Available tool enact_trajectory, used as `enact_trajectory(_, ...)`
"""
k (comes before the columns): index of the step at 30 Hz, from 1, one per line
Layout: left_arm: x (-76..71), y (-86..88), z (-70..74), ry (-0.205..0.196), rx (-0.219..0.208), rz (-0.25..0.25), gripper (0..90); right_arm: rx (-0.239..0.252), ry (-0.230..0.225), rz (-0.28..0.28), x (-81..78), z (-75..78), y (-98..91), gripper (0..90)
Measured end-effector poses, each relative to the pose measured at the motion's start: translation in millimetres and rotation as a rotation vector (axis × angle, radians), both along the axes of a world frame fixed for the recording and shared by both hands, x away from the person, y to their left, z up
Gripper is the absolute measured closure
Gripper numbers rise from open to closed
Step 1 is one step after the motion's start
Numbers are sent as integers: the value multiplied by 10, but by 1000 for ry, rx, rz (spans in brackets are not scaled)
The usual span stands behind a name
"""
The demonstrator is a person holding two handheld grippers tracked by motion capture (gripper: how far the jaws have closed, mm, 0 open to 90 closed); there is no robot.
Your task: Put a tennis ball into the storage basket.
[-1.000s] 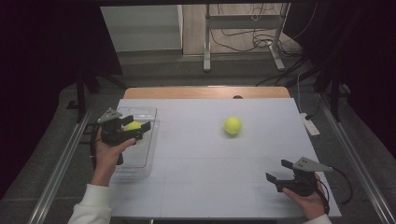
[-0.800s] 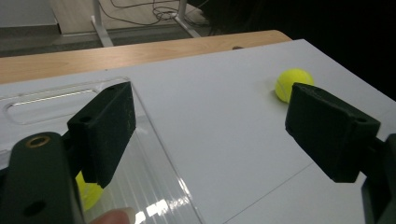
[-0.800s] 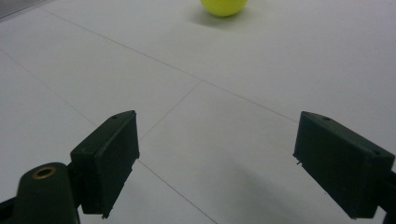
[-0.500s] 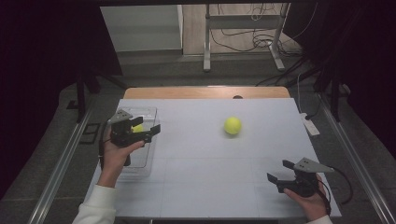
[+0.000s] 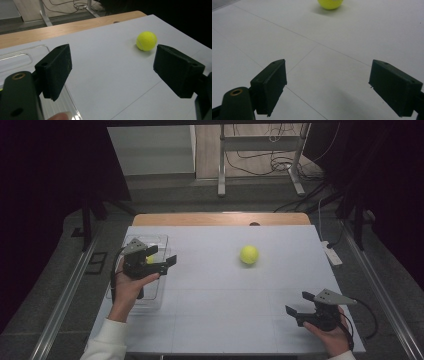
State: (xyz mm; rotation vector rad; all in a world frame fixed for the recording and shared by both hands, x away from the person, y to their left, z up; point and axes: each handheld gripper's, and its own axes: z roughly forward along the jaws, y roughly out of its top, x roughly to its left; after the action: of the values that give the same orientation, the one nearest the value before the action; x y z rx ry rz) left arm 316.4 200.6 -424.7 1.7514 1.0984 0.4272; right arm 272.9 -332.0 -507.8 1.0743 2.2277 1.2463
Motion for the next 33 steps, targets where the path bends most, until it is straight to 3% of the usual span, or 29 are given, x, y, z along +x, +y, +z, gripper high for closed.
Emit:
enact_trajectory(22, -12, -313, -20, 10, 19, -85, 160, 0, -2, 0, -12, 1, -7, 145)
enact_trajectory(25, -1, -370, -41, 22, 11, -111, 158, -1, 1, 2, -9, -2, -2, 145)
enact_trajectory(33, 33, -447, -90, 40, 27, -122, 159, 1, 5, -1, -8, -11, -14, 144)
